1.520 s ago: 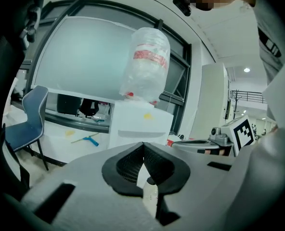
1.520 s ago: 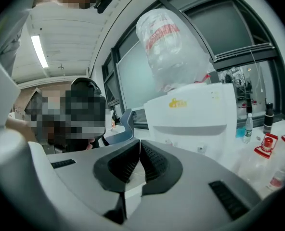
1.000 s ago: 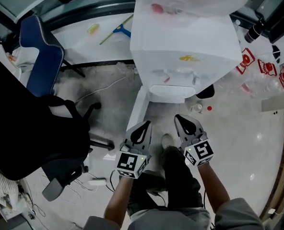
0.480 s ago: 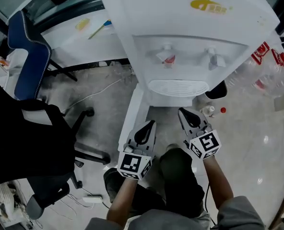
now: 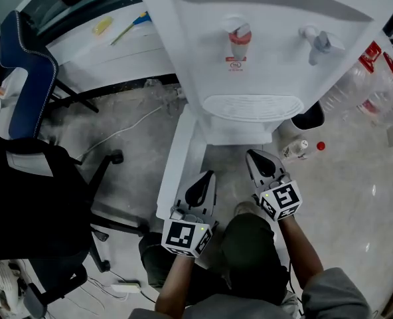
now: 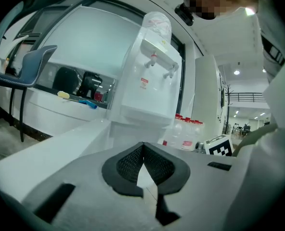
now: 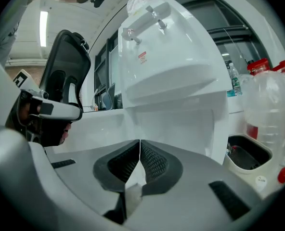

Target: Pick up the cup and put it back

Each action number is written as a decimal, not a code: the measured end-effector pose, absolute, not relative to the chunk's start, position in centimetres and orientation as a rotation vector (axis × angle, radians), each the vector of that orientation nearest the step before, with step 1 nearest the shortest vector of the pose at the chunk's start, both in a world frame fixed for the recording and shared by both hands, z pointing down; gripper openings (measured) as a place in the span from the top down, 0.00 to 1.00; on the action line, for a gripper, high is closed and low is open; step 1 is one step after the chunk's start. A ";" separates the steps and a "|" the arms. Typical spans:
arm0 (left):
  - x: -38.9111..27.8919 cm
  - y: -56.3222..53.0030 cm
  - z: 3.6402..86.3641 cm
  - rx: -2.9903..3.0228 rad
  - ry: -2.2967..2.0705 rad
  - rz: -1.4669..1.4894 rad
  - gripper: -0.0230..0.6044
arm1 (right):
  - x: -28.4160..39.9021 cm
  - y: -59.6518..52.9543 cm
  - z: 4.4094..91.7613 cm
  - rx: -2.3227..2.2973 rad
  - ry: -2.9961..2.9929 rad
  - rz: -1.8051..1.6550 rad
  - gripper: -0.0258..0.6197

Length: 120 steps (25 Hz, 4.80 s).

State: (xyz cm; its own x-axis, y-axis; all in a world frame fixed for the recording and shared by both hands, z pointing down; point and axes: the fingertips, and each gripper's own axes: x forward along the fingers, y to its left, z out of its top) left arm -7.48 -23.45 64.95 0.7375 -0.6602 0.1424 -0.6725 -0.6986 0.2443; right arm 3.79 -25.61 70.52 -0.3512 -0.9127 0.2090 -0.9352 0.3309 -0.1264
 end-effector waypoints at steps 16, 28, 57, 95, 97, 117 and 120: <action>-7.6 -25.1 69.2 2.613 -1.136 0.034 0.95 | 3.9 -31.3 78.8 1.687 -2.445 0.341 0.89; -8.1 -25.8 70.2 2.591 -1.206 0.038 0.95 | 5.5 -41.6 87.1 1.641 -2.330 0.327 0.69; -7.9 -26.1 72.1 2.560 -1.196 0.083 0.95 | 7.0 -48.5 93.6 1.639 -2.110 0.388 0.61; -8.9 -22.0 63.9 2.665 -1.058 0.081 0.95 | 1.2 -24.1 65.9 1.646 -2.460 0.284 0.63; -9.2 -21.8 62.4 2.668 -1.061 0.069 0.95 | 0.8 -23.4 63.2 1.637 -2.473 0.245 0.63; -10.8 -19.4 54.2 2.842 -1.134 0.016 0.95 | -1.6 -20.2 53.4 1.606 -2.555 0.048 0.63; -10.6 -19.1 54.5 2.836 -1.132 0.011 0.95 | -1.5 -19.9 53.8 1.609 -2.547 0.052 0.63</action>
